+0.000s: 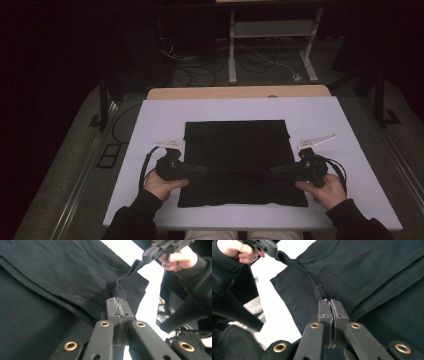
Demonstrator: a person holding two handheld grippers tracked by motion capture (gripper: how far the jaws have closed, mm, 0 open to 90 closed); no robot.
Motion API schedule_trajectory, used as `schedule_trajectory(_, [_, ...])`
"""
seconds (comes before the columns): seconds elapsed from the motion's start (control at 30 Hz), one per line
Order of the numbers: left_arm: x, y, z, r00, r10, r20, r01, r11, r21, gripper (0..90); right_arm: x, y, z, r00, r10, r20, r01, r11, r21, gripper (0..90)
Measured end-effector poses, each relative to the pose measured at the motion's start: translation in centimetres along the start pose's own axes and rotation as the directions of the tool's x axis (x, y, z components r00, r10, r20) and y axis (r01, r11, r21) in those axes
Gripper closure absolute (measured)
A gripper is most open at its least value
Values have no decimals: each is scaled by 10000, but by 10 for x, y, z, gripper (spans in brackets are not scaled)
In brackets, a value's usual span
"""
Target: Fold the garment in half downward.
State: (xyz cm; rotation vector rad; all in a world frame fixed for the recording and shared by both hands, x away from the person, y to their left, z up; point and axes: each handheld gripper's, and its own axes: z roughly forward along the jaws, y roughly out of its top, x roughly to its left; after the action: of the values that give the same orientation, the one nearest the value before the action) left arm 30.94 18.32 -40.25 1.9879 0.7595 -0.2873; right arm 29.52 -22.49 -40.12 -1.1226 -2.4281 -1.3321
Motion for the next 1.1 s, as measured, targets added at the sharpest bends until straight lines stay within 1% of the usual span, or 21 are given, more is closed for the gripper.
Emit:
schedule_trajectory(0.1, [-3, -4, 3, 9996, 131, 240, -137, 9995, 271, 886, 2, -4, 2, 9996, 7, -292, -2, 9998, 185, 865])
schedule_trajectory(0.2, [-4, -9, 5, 9996, 143, 263, -159, 9979, 628, 886, 4, -8, 3, 9991, -9, -427, 27, 9991, 418, 865])
schedule_trajectory(0.3, [-5, -12, 6, 9992, 199, 339, -227, 9960, 867, 886, 5, -11, 3, 9987, 19, -510, 10, 9983, 576, 864])
schedule_trajectory(0.4, [-6, -15, 8, 9985, 342, 439, -392, 9921, 1191, 886, 6, -14, 3, 9982, 10, -607, 33, 9975, 702, 864])
schedule_trajectory(0.47, [-8, -17, 11, 9976, 460, 519, -535, 9864, 1552, 886, 6, -15, 3, 9976, 19, -694, 36, 9969, 789, 864])
schedule_trajectory(0.53, [-9, -19, 13, 9970, 455, 627, -562, 9819, 1811, 886, 6, -17, 4, 9971, 36, -758, 37, 9953, 964, 864])
schedule_trajectory(0.67, [-10, -22, 18, 9951, 616, 770, -775, 9713, 2249, 886, 8, -19, 3, 9958, -4, -917, 115, 9926, 1210, 864])
schedule_trajectory(0.7, [-11, -23, 19, 9957, 510, 768, -672, 9715, 2272, 886, 8, -20, 3, 9953, -34, -968, 157, 9918, 1269, 864])
schedule_trajectory(0.73, [-11, -23, 20, 9954, 584, 760, -751, 9677, 2408, 886, 8, -21, 4, 9952, -41, -982, 173, 9909, 1338, 865])
schedule_trajectory(0.77, [-11, -24, 21, 9945, 690, 788, -872, 9619, 2590, 886, 8, -22, 4, 9949, -50, -1004, 191, 9900, 1401, 864])
schedule_trajectory(0.8, [-11, -25, 22, 9940, 723, 816, -918, 9591, 2678, 886, 9, -23, 4, 9946, -24, -1042, 179, 9888, 1484, 864])
schedule_trajectory(0.83, [-12, -25, 23, 9944, 685, 801, -876, 9596, 2675, 886, 9, -24, 5, 9942, -28, -1077, 198, 9874, 1571, 864])
schedule_trajectory(0.87, [-12, -25, 24, 9940, 760, 786, -952, 9553, 2798, 886, 9, -24, 5, 9940, -45, -1097, 224, 9866, 1619, 864])
schedule_trajectory(1.03, [-11, -27, 26, 9956, 667, 662, -839, 9480, 3071, 886, 11, -27, 9, 9933, -105, -1148, 337, 9787, 2024, 864])
schedule_trajectory(1.1, [-11, -27, 26, 9953, 712, 655, -882, 9464, 3106, 885, 11, -28, 11, 9931, -144, -1162, 393, 9759, 2148, 863])
